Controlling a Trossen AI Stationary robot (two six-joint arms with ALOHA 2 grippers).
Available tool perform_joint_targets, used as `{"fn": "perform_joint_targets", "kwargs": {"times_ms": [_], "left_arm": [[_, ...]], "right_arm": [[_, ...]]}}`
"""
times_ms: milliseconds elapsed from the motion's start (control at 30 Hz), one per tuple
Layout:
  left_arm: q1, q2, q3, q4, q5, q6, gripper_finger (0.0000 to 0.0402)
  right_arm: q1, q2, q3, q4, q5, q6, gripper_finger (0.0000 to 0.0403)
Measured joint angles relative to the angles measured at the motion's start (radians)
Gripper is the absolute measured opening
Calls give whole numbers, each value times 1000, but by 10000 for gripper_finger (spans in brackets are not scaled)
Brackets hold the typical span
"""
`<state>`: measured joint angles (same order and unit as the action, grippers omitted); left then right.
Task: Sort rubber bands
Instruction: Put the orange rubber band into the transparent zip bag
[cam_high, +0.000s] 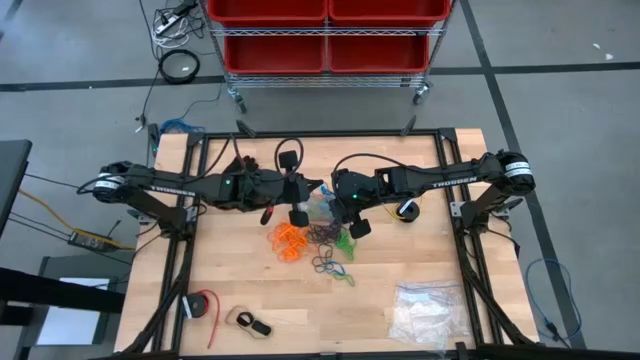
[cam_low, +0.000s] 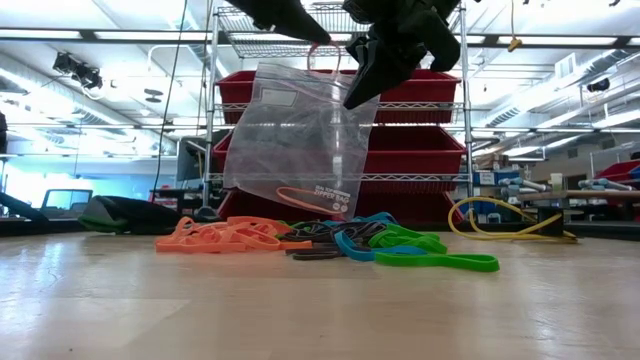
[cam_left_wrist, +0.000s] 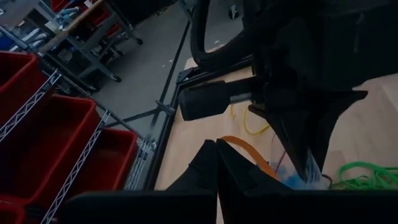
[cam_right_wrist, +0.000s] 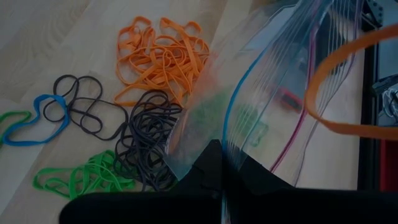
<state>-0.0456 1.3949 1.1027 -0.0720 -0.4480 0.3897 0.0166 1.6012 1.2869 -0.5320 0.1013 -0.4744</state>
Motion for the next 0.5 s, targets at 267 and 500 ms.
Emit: {"fn": "perform_joint_targets", "kwargs": {"times_ms": [267,500], "left_arm": [[0,0,1,-71,17,-24,2],[0,0,1,-136,83,-78,14]], "right_arm": [[0,0,0,0,0,0,0],[0,0,0,-1,0,0,0]]}}
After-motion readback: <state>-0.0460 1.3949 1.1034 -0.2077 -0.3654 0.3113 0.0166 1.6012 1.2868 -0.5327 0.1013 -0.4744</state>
